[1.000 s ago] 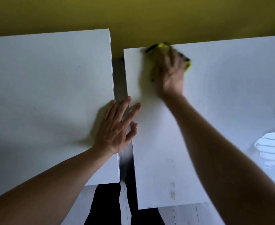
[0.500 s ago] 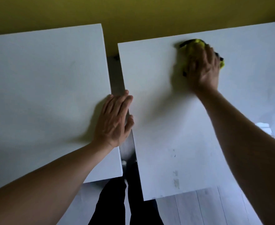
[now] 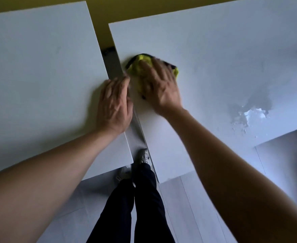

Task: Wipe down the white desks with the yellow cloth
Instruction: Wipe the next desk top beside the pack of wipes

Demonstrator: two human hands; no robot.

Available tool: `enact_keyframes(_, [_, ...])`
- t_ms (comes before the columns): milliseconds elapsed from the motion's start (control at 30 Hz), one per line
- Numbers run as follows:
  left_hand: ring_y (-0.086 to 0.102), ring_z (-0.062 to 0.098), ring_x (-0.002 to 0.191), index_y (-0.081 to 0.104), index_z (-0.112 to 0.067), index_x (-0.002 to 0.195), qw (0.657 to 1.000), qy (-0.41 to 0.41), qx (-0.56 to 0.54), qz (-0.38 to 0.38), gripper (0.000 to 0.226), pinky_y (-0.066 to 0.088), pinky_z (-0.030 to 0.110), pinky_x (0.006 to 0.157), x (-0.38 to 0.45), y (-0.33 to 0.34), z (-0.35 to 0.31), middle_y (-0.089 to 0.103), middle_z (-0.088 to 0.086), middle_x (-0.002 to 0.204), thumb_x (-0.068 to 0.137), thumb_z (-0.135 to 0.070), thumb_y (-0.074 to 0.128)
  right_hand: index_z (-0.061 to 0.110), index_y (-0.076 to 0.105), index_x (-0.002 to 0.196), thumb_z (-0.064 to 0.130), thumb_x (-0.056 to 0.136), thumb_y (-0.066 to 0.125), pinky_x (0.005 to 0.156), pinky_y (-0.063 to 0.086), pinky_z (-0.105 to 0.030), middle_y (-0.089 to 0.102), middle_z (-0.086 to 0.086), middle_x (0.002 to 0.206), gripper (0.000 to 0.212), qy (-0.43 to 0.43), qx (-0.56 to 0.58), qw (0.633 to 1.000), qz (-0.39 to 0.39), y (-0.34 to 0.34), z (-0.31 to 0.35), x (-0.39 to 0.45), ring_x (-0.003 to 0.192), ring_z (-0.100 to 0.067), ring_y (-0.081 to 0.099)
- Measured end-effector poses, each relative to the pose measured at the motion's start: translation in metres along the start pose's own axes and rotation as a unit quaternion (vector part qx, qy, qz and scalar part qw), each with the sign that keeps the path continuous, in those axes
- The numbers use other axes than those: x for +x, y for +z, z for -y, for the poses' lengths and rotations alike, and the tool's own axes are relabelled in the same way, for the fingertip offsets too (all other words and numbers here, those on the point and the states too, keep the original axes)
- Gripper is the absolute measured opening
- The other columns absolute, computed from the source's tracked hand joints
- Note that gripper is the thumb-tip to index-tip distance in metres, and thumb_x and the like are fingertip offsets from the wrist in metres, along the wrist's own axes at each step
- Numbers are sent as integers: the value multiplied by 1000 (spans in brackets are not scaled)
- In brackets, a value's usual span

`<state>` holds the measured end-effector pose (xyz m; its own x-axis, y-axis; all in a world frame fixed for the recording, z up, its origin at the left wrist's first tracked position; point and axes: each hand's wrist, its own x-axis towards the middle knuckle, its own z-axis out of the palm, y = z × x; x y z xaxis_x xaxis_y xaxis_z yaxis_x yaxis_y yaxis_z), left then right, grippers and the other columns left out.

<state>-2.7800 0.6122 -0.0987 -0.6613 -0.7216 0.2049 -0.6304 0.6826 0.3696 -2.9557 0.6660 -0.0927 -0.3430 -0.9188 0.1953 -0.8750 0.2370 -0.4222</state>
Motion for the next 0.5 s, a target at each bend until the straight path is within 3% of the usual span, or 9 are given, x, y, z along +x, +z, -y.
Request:
enact_keyframes(133, [48,40,138,56,-7,141,1000,22,18,2,44,26,49,125,-1,-1,4,48,12,160,101,-19,42,23,48,148,34,97,48,113,31,-45,48,-11,149,52,147,-58,984,-82,-35,-75,-5,131,-34,47])
enact_keyframes(267, [48,41,139,57,-7,143,999,27,11,22,50,28,50,124,-4,-5,8,48,11,160,99,-18,38,22,37,155,35,100,37,122,19,-42,32,-11,161,57,281,-37,957,-62,-54,-100,-8,146,-33,31])
enact_keyframes(333, [47,41,139,55,-7,145,999,25,10,40,54,27,50,124,-4,-10,8,46,11,161,98,-18,33,19,44,152,37,97,37,119,23,-43,39,-16,157,58,256,-55,963,-66,-47,-78,-16,140,-37,38])
enact_keyframes(400, [45,41,141,52,-8,148,998,19,17,65,58,26,51,125,-5,-15,6,44,10,163,97,-21,29,15,53,146,34,97,41,113,29,-47,48,-21,149,54,175,-65,979,-82,-31,-44,-31,131,-42,47])
enact_keyframes(500, [44,40,144,49,-8,152,996,9,25,87,61,23,51,126,-7,-17,0,41,9,164,97,-24,29,13,55,143,33,99,41,118,26,-51,46,-24,149,51,107,-21,992,-61,-5,31,-70,139,-41,42])
